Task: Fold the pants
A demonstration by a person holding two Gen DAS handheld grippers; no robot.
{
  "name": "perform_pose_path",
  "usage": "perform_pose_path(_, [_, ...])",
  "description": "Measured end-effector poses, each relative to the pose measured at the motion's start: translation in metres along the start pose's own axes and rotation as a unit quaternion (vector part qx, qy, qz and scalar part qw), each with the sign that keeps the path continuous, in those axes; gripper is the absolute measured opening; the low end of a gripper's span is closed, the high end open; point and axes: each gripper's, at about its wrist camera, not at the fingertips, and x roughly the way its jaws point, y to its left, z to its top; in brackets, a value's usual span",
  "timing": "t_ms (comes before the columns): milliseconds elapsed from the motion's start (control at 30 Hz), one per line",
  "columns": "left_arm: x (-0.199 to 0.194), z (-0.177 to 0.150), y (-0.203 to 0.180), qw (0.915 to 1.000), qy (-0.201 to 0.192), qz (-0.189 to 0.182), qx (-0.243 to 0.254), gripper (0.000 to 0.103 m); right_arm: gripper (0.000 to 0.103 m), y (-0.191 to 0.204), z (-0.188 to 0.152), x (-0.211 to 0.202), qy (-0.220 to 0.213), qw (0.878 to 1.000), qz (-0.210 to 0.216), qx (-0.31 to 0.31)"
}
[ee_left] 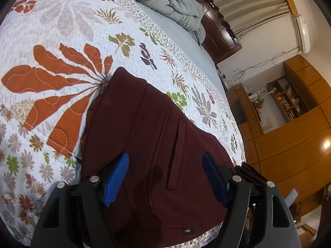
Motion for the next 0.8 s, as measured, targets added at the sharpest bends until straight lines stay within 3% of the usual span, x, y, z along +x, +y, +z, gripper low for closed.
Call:
perform_pose_path(333, [0.0,0.003,0.005,0.9999,0.001,-0.01,-0.007,0.074,0.018,0.031,-0.006,0.014,0.018,0.997,-0.025,-0.074])
perform_pose_path(633, [-0.003,0.003,0.008,0.9999,0.002,-0.013,-0.008,0.074,0.018,0.071,-0.024,0.031,0.012,0.978,-0.093,-0.186])
perform_pose_path(800, [-0.002,0.004,0.008,0.9999,0.003,-0.014,-0.006,0.074,0.021,0.081,-0.035,0.036,0.006,0.971,-0.101,-0.215])
